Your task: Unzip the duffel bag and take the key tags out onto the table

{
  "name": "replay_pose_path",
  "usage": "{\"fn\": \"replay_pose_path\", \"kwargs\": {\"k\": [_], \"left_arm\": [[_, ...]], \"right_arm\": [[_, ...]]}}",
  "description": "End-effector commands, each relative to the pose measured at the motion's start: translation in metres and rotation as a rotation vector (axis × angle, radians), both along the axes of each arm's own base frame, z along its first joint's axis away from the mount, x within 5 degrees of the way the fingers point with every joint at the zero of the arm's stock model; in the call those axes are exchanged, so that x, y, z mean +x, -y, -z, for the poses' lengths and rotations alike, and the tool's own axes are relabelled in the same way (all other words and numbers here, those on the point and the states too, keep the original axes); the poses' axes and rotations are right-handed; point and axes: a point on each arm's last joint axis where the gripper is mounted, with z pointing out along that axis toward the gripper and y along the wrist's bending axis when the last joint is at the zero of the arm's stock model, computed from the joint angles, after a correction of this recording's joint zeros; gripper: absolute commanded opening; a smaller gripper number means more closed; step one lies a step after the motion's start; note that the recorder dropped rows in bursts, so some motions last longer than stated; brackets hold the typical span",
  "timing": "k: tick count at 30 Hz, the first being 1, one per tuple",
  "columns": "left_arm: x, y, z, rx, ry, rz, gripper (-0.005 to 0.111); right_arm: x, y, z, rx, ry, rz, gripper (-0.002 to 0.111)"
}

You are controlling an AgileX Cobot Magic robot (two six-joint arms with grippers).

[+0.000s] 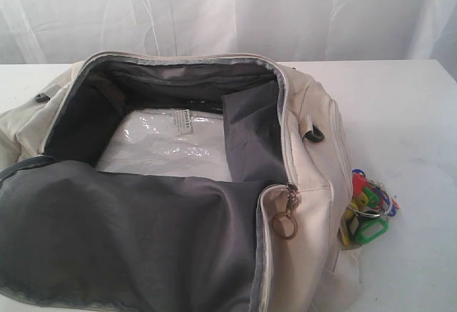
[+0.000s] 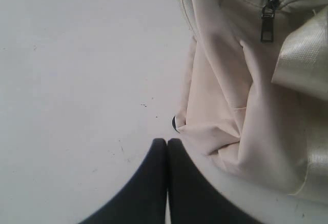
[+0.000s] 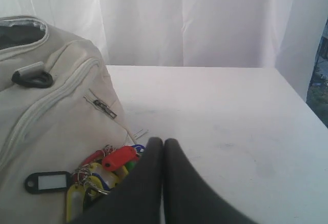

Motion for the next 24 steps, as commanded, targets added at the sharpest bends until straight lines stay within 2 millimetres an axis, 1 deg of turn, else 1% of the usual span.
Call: {"fn": "replay_pose_path", "kwargs": {"k": [1,14,24], "left_arm": [[-0.0001,-0.0001,0.0005,0.000,0.004,-0.001,0.000],[-0.0001,-0.0001,0.0005,0.000,0.004,-0.001,0.000],[-0.0001,-0.0001,0.0005,0.000,0.004,-0.001,0.000]], "right_arm": [[0.0000,0.0006,-0.0005,-0.010,0.020,0.009,0.000],[0.0000,0.0006,-0.0008,-0.006,0.022,0.010,0.000],[0.0008,0.0047,-0.0008,-0.006,0.022,0.085,0.000]]}}
